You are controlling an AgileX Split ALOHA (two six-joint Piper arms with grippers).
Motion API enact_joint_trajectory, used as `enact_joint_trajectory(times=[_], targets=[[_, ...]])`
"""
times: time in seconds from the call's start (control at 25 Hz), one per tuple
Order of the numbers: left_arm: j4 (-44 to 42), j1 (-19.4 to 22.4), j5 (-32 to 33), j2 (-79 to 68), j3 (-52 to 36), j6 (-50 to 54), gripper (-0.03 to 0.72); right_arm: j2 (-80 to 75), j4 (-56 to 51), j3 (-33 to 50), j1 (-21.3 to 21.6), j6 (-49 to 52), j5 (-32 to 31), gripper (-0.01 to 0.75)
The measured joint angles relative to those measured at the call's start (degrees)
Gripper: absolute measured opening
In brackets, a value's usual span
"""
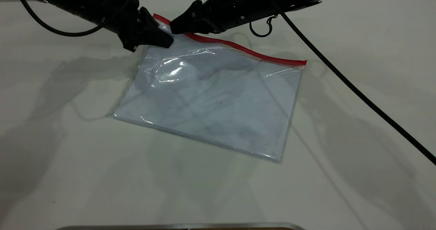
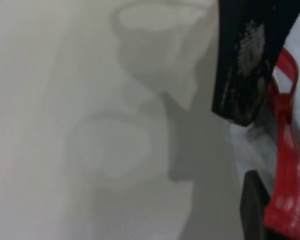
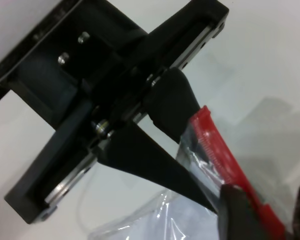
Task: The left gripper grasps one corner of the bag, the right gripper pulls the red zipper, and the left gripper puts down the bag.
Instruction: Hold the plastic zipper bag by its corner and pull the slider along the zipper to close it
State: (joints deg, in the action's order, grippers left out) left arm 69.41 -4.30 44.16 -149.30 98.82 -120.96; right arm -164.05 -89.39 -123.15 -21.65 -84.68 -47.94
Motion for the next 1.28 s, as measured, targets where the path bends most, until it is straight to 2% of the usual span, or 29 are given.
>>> enact_joint_trajectory(times=[0.16,0.24,0.56,0.84,1.28], targets=[[0.00,0.00,0.00,0.00,0.00,0.00,0.052,0.00,0.10,0.00,0.00,-1.78,0.06,0.071],[-0.05,0.00,0.00,0.00,0.00,0.05,0.052,0.00,0.21,0.00,0.00,-2.00,-0.05,0.036],[-0.03,1.65,4.84,1.79,0.00,4.13,0.052,0.44,1.67,-0.57,1.20,-2.07,-3.34,0.034],[6.69,3.57,9.32,2.92,-0.05,2.82,0.050,1.08,0.05,-1.04,2.92,-2.07,-5.25,0.034],[14.70,3.57,11.47,2.92,-0.22,0.13,0.050,1.42,0.46,-1.09,5.24,-2.07,-6.33,0.037]])
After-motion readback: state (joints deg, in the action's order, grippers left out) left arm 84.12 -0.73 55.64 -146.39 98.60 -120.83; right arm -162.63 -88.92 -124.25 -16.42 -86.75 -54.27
